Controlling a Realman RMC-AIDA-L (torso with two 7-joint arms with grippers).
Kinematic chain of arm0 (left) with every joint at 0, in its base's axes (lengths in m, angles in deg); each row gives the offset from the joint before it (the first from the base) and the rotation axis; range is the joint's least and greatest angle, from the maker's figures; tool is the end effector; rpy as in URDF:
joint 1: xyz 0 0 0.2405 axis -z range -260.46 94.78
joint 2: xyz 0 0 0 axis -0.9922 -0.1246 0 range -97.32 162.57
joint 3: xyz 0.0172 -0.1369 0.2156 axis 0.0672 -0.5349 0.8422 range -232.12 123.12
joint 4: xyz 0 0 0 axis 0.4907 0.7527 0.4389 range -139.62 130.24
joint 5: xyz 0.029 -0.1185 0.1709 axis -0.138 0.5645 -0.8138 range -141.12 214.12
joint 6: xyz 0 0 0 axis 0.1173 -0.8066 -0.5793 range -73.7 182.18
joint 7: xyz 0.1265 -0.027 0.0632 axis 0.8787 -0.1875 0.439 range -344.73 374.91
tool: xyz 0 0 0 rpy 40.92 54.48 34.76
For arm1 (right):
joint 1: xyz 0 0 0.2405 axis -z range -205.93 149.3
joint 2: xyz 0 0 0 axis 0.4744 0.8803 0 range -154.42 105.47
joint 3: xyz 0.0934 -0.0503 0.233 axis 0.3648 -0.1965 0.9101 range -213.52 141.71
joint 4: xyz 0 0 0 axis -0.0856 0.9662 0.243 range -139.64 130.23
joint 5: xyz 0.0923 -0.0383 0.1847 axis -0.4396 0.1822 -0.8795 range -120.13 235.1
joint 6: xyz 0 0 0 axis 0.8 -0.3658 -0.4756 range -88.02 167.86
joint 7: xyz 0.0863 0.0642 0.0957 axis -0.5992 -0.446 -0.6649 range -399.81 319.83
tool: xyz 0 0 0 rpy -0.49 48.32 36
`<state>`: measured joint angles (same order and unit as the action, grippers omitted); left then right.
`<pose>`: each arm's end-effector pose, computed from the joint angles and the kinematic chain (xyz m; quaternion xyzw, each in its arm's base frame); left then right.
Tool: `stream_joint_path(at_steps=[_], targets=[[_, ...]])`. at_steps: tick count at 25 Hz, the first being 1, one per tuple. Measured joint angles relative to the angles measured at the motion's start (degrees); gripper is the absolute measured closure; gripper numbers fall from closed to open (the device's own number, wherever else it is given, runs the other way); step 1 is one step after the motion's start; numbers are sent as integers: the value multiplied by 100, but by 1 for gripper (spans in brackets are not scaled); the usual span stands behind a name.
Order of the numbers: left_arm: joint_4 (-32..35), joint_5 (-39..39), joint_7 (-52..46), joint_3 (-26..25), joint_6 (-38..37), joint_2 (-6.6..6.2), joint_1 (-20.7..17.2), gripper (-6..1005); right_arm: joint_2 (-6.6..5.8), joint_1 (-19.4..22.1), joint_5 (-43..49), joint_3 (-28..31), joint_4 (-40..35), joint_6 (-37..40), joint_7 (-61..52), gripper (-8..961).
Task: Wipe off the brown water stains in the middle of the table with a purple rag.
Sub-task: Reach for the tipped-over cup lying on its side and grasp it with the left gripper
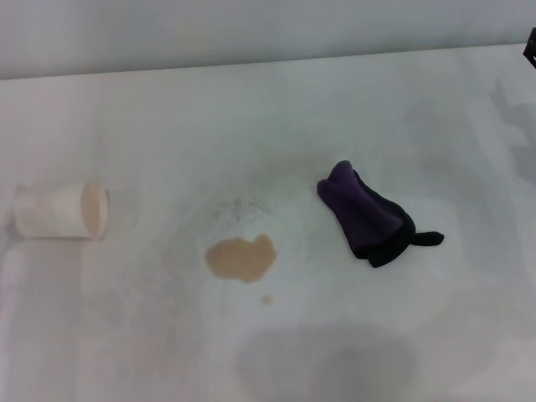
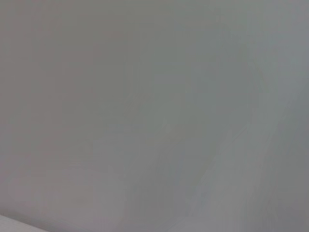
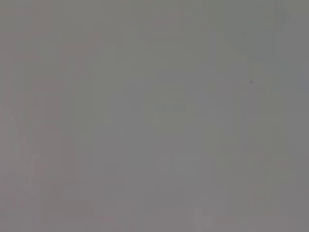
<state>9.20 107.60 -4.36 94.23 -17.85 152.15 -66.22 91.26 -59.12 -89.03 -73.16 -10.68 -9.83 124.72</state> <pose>-0.3529 0.2773 -0.0210 -0.5987 -0.3637 -0.3816 0.6030 0.3839 0.3715 0.0575 -0.6223 0.3187 0.2129 0.6826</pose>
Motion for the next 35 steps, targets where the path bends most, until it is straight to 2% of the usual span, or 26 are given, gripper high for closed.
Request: stream_joint_path(at_steps=[5, 8, 11, 14, 15, 16, 17, 19, 20, 23, 27, 28, 29, 35], targets=[[-34, 76, 0, -2, 12, -23, 71, 111, 1, -22, 0, 0, 0, -2, 0, 81], [-90, 101, -313, 1, -71, -83, 227, 111, 1, -23, 1, -1, -3, -15, 0, 81], [-475, -208, -1306, 27, -255, -249, 485, 111, 2, -17, 9, -22, -26, -33, 0, 80], [-1135, -755, -2780, 37, -461, -450, 761, 112, -3, -49, 29, -48, -25, -35, 0, 79], [-1135, -755, -2780, 37, -461, -450, 761, 112, -8, -60, 36, -51, -22, -36, 0, 79], [-1449, -1007, -3320, 45, -547, -515, 879, 112, -12, -74, 42, -53, -19, -36, 0, 80], [-2123, -1501, -4163, 79, -779, -649, 1144, 112, -17, -92, 44, -53, -20, -35, 0, 80], [-2980, -1936, -5233, 427, -1161, -835, 1440, 112, -34, -151, 45, -53, -31, -22, 0, 80], [-2980, -1936, -5233, 427, -1161, -835, 1440, 112, -34, -151, 45, -53, -31, -22, 0, 81], [-3688, -2064, -6020, 1239, -1443, -960, 1681, 112, -45, -204, 45, -46, -32, 10, 0, 81], [-4460, -2943, -5794, 1414, -1939, -1001, 1992, 111, -7, -255, 27, -18, -61, -19, 0, 80], [-4460, -2943, -5794, 1414, -1939, -1001, 1992, 111, 13, -247, 12, 7, -67, -85, 0, 80], [-4716, -3398, -5439, 1416, -2106, -1010, 2137, 111, 13, -247, 12, 7, -67, -85, 0, 80], [-5070, -4620, -4384, 1426, -2322, -1124, 2523, 112, 0, -223, 1, 177, -51, -111, 0, 79]])
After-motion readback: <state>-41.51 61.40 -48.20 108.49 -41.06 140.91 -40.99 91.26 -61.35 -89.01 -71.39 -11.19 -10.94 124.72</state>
